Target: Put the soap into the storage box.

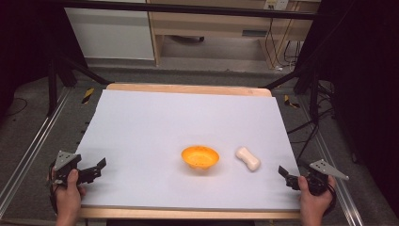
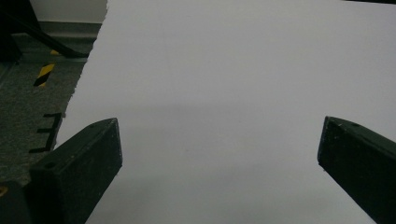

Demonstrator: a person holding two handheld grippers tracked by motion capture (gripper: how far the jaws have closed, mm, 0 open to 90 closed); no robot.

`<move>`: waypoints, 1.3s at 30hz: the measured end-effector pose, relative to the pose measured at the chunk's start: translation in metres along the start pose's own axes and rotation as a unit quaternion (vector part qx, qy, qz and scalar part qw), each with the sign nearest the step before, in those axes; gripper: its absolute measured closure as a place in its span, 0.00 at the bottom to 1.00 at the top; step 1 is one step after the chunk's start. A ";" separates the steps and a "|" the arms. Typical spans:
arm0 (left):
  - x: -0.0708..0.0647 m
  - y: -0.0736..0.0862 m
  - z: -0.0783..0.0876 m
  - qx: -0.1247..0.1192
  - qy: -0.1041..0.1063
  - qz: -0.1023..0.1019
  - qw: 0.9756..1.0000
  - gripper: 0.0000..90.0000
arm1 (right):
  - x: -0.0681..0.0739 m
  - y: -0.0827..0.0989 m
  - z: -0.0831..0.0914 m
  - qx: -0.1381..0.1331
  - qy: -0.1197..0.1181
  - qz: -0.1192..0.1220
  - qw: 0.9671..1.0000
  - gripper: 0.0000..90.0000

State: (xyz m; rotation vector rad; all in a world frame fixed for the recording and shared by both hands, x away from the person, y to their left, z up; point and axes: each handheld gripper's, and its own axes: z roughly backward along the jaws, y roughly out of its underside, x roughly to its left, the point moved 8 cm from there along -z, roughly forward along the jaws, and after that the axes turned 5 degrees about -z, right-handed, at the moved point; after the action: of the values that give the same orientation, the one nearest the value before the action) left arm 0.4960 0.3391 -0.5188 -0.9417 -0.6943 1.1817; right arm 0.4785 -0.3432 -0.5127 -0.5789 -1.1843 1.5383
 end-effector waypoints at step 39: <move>0.000 0.000 -0.001 0.002 0.000 -0.005 1.000 0.00 | 0.044 -0.031 -0.056 0.363 0.021 0.154 0.919 0.07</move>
State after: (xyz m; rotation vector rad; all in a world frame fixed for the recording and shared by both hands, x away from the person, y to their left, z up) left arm 0.4964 0.3386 -0.5191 -0.9338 -0.6956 1.1738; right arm 0.5252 -0.2826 -0.4978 -0.2931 -0.4219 2.0636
